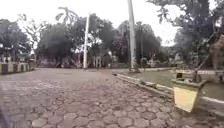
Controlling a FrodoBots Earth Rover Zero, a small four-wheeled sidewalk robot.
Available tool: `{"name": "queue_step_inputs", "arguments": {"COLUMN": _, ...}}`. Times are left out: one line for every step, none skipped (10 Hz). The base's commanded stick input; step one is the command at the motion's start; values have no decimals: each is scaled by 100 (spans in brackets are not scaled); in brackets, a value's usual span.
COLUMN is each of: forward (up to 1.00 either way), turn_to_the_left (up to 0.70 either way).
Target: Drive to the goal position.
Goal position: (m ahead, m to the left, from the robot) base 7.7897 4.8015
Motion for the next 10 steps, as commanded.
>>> {"name": "queue_step_inputs", "arguments": {"forward": 70, "turn_to_the_left": 0}}
{"name": "queue_step_inputs", "arguments": {"forward": 70, "turn_to_the_left": 0}}
{"name": "queue_step_inputs", "arguments": {"forward": 70, "turn_to_the_left": 0}}
{"name": "queue_step_inputs", "arguments": {"forward": 70, "turn_to_the_left": 0}}
{"name": "queue_step_inputs", "arguments": {"forward": 70, "turn_to_the_left": 0}}
{"name": "queue_step_inputs", "arguments": {"forward": 70, "turn_to_the_left": 0}}
{"name": "queue_step_inputs", "arguments": {"forward": 70, "turn_to_the_left": 0}}
{"name": "queue_step_inputs", "arguments": {"forward": 70, "turn_to_the_left": 0}}
{"name": "queue_step_inputs", "arguments": {"forward": 70, "turn_to_the_left": 0}}
{"name": "queue_step_inputs", "arguments": {"forward": 70, "turn_to_the_left": 0}}
